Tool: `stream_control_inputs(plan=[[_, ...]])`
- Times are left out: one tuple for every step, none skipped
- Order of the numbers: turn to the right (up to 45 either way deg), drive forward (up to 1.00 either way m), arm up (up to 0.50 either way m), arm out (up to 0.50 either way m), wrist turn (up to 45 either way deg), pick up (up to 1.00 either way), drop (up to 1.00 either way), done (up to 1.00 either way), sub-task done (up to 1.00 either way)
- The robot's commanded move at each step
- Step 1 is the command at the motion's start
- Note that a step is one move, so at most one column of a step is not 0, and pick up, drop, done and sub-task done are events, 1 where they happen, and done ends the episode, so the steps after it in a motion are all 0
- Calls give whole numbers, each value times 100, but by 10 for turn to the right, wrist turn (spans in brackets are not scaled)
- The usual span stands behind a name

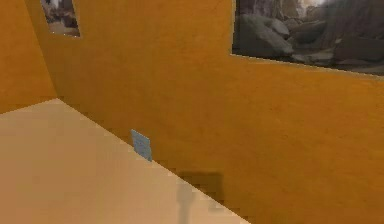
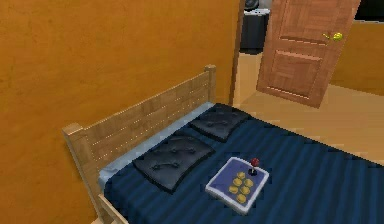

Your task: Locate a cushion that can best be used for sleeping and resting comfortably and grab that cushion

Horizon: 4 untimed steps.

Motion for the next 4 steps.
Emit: stream_control_inputs(plan=[[0,0,50,0,0,0,0,0,0],[0,0,16,0,0,0,0,0,0],[0,0,0,38,0,0,0,0,0],[0,0,0,0,450,0,0,0,0]])
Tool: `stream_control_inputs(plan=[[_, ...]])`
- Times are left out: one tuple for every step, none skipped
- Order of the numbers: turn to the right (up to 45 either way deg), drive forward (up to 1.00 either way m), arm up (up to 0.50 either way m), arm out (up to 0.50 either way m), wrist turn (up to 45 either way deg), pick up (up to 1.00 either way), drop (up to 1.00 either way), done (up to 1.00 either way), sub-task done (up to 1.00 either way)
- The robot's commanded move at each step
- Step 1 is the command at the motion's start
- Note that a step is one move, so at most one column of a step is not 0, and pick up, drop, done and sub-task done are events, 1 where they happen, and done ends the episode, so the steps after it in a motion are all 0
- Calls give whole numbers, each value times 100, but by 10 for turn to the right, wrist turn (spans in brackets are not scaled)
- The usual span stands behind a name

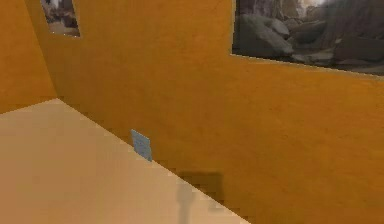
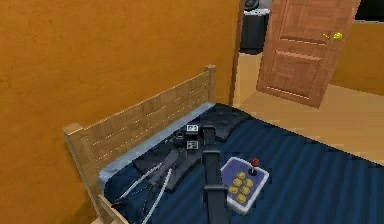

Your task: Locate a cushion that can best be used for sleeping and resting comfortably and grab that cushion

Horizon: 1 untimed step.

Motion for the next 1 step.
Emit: stream_control_inputs(plan=[[0,0,0,0,450,0,0,0,0]])
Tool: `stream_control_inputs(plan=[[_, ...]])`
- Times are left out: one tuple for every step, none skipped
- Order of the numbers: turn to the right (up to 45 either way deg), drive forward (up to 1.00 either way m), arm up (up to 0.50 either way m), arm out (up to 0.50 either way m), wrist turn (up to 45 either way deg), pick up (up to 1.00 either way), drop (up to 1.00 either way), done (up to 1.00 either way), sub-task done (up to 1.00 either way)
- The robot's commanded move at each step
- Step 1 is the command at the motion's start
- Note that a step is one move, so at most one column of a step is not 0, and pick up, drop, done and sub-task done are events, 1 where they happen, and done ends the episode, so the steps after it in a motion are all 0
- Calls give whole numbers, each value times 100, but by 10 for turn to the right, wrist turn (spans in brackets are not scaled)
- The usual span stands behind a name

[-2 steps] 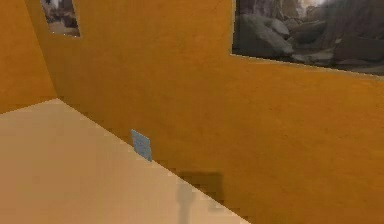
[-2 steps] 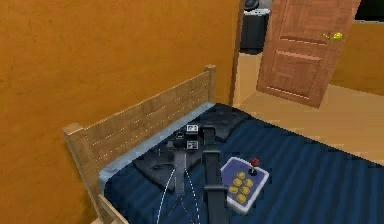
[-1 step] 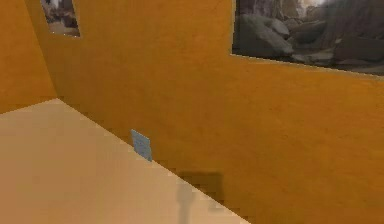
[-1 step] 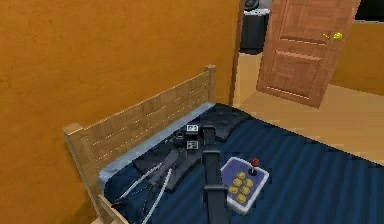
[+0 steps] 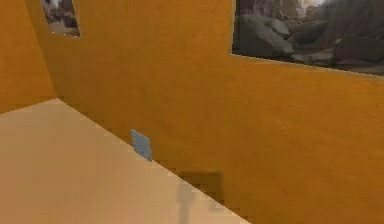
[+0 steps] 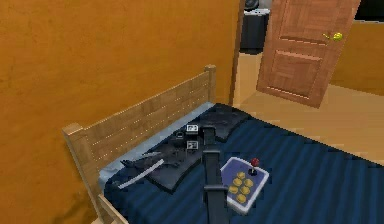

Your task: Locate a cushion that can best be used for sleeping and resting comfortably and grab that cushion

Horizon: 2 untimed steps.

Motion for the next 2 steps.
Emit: stream_control_inputs(plan=[[0,0,0,0,450,0,0,0,0],[0,0,0,0,180,0,0,0,0]])
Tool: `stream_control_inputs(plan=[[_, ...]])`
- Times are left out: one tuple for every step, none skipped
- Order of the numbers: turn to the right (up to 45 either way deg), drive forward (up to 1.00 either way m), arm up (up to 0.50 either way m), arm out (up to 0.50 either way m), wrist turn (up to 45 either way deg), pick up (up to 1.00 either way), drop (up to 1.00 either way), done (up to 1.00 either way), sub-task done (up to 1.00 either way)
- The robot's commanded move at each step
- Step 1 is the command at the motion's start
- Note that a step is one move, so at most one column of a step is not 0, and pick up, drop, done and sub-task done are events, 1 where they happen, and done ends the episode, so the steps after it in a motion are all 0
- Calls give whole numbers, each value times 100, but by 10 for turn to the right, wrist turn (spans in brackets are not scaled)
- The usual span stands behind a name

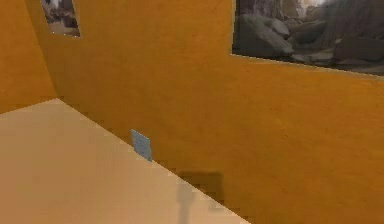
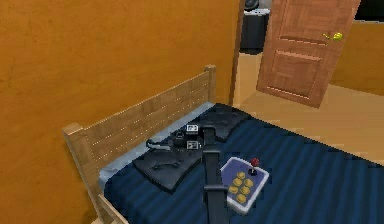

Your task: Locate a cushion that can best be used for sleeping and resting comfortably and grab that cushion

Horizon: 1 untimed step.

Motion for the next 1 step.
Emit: stream_control_inputs(plan=[[0,0,-30,0,0,0,0,0,0]])
